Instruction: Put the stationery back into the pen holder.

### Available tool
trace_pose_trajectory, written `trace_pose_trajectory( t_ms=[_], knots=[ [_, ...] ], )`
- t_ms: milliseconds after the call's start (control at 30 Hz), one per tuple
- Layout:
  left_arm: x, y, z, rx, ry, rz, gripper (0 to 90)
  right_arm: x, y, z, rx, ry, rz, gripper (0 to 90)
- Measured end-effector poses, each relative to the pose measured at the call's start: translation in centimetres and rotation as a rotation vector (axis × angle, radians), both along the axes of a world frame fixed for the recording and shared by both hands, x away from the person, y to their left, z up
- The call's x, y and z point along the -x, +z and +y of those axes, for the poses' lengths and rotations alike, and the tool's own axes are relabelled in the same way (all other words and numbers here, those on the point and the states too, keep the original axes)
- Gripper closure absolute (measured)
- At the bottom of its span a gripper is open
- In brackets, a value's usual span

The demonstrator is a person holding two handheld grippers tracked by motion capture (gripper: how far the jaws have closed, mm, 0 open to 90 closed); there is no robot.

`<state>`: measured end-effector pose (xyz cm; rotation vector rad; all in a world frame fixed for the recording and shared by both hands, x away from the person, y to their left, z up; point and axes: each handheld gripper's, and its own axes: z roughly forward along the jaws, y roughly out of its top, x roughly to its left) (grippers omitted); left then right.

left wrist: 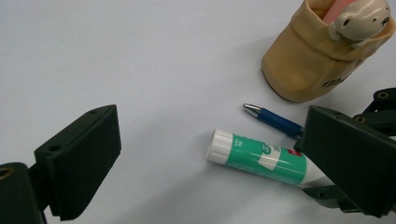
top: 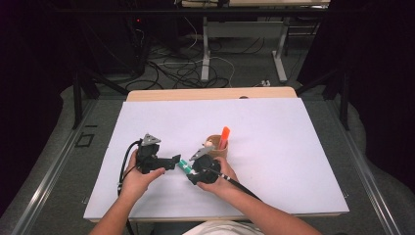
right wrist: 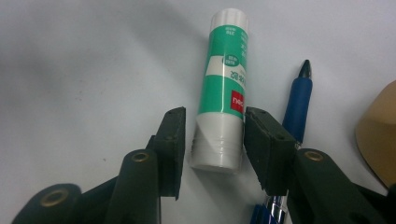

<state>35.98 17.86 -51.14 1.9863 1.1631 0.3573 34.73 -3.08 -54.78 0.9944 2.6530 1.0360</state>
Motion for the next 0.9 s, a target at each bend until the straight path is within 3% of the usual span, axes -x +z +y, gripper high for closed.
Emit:
trace_pose_trajectory(
  t_ms=[133,800,900],
  knots=[
    [-0.02,-0.06,-0.02,0.0,-0.001,0.001,5.1,-0.17,-0.17,0.02,0.012,0.008,-0.013,59.8],
    [-0.08,-0.2,0.04,-0.003,0.002,0.01,5.1,-0.11,-0.38,0.25,0.014,-0.048,0.02,63.8],
    [-0.09,-0.22,0.1,-0.007,0.002,0.011,5.1,-0.16,-0.4,0.24,0.018,-0.044,0.009,64.4]
  ],
)
